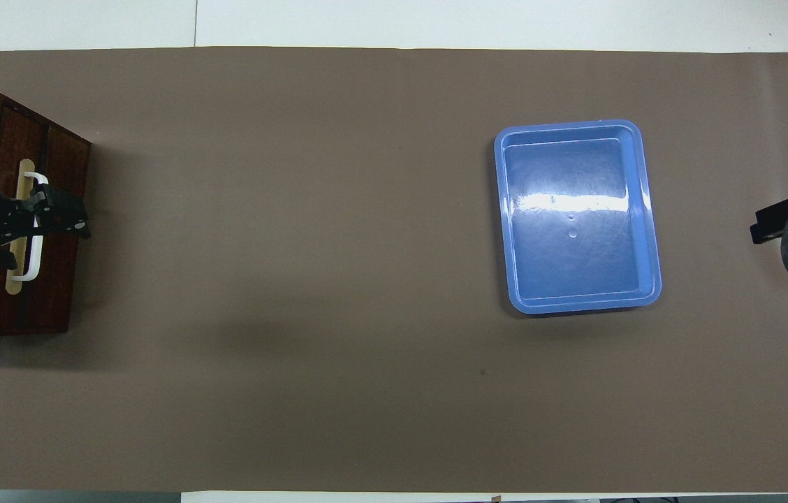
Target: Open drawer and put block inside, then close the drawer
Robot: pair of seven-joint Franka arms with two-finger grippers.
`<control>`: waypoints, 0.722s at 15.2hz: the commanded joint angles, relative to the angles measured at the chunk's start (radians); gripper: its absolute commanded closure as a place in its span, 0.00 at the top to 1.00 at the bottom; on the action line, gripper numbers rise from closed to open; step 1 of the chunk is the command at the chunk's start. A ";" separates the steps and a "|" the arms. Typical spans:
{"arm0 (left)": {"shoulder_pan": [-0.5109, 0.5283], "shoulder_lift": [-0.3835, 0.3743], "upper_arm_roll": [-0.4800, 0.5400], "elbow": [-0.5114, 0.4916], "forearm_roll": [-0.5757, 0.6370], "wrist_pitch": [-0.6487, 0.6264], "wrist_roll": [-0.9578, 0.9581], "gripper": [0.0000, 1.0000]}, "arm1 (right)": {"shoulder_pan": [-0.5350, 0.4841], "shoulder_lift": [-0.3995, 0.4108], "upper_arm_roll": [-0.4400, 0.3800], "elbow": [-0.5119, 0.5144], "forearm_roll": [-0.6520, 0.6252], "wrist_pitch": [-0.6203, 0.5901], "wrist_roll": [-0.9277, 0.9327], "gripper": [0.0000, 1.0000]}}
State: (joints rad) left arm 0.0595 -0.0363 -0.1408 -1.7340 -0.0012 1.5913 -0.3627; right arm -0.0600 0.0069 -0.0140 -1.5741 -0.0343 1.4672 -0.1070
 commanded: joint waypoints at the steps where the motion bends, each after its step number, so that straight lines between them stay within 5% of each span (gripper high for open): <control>1: -0.044 0.024 0.018 0.025 -0.005 -0.028 0.093 1.00 | 0.002 -0.031 -0.006 -0.024 0.008 -0.005 0.007 1.00; 5: -0.095 0.117 0.037 0.166 -0.010 -0.100 0.102 1.00 | 0.002 -0.033 -0.004 -0.024 0.008 -0.005 0.006 1.00; 11: -0.104 0.062 0.033 0.116 -0.011 -0.080 0.109 1.00 | 0.000 -0.033 -0.004 -0.024 0.008 -0.002 0.006 1.00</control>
State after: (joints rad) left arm -0.0222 0.0538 -0.1287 -1.6033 -0.0022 1.5219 -0.2743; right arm -0.0599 -0.0035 -0.0144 -1.5741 -0.0343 1.4670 -0.1070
